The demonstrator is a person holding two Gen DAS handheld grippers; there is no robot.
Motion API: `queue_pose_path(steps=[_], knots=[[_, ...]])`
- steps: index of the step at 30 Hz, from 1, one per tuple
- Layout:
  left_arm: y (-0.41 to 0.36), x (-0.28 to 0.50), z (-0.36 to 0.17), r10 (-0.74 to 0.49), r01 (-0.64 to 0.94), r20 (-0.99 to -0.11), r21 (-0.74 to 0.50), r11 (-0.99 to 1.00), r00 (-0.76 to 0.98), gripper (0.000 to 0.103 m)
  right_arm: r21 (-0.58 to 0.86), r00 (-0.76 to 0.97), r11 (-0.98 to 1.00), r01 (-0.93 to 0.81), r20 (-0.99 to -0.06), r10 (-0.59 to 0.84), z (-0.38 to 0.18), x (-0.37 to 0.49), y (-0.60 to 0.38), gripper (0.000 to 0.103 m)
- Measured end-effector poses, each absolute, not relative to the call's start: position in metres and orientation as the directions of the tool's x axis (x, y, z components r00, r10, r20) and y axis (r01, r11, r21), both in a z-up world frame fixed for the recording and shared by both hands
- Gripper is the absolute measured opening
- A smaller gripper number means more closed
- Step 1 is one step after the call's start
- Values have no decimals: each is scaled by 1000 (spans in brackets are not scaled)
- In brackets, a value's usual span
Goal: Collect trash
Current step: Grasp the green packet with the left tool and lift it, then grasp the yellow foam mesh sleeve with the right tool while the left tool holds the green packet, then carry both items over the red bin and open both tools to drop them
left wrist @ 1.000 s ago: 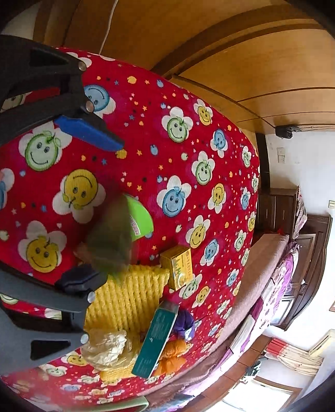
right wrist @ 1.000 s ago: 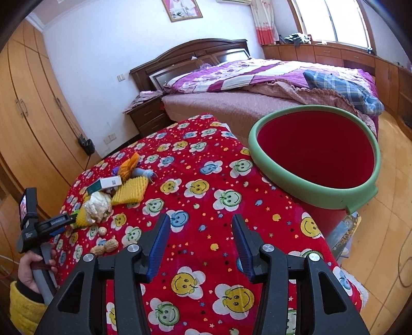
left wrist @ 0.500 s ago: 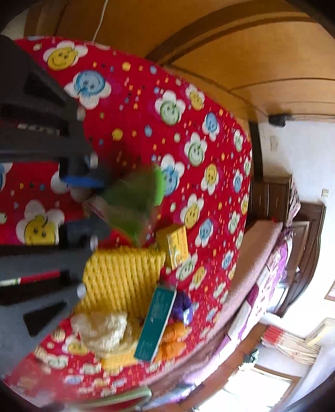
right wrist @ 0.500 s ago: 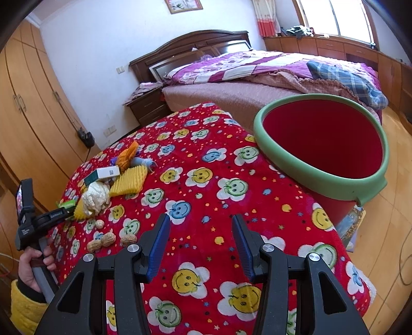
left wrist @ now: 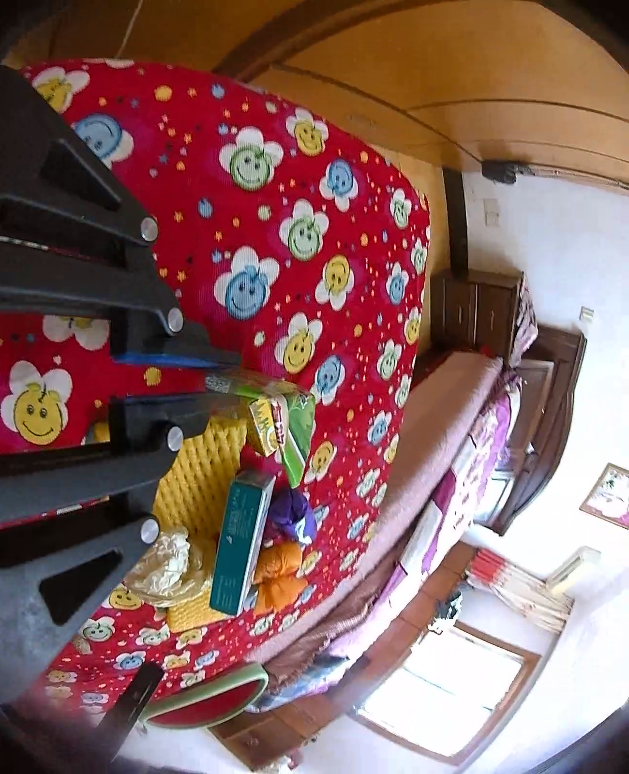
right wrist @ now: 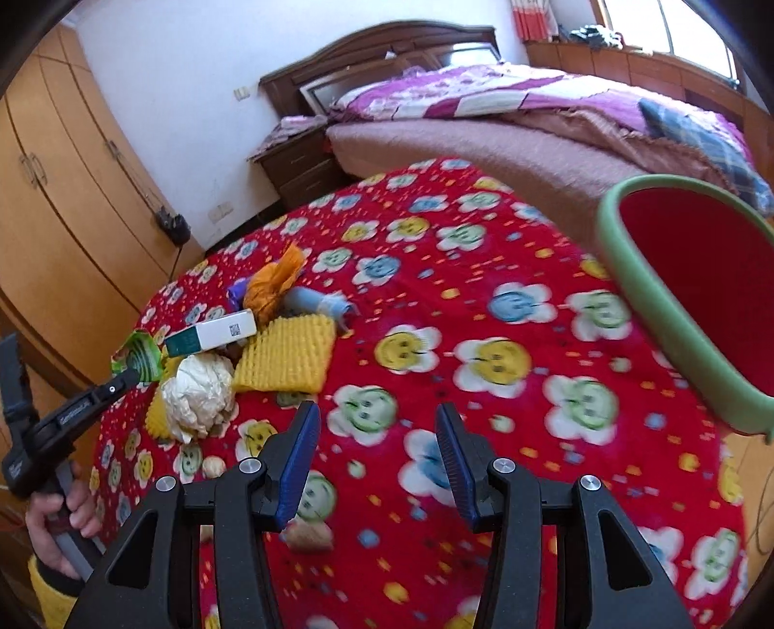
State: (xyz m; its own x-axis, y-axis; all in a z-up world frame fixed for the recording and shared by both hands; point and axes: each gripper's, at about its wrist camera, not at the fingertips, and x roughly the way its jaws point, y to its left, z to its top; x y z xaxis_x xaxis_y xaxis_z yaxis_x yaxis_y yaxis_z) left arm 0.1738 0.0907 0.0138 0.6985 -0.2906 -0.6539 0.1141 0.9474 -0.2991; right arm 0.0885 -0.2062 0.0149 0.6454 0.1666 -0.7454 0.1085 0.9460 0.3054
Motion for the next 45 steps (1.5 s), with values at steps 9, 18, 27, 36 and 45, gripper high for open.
queue_pose_path(steps=[9,18,27,36,45], knots=[[99,169,15,-389,154,-605,-404,902,695,7,326,639,938,114,-748,182,4,122,-189,51],[98,168,9,-409,161,-597,-424,891,690,7,410,629,908,86,-729,270,-3,137,-175,23],[96,164,16,-384,157,-582,-402,902,717,7,482,690,876,32,-644,329,15,108,-193,11],[98,138,46,-326,98,-549,-404,910,769,5,461,736,887,7,-603,308,37,78,-210,11],[82,108,80,-330,119,-520,-397,910,787,5,514,782,858,21,-543,306,55,44,-242,11]])
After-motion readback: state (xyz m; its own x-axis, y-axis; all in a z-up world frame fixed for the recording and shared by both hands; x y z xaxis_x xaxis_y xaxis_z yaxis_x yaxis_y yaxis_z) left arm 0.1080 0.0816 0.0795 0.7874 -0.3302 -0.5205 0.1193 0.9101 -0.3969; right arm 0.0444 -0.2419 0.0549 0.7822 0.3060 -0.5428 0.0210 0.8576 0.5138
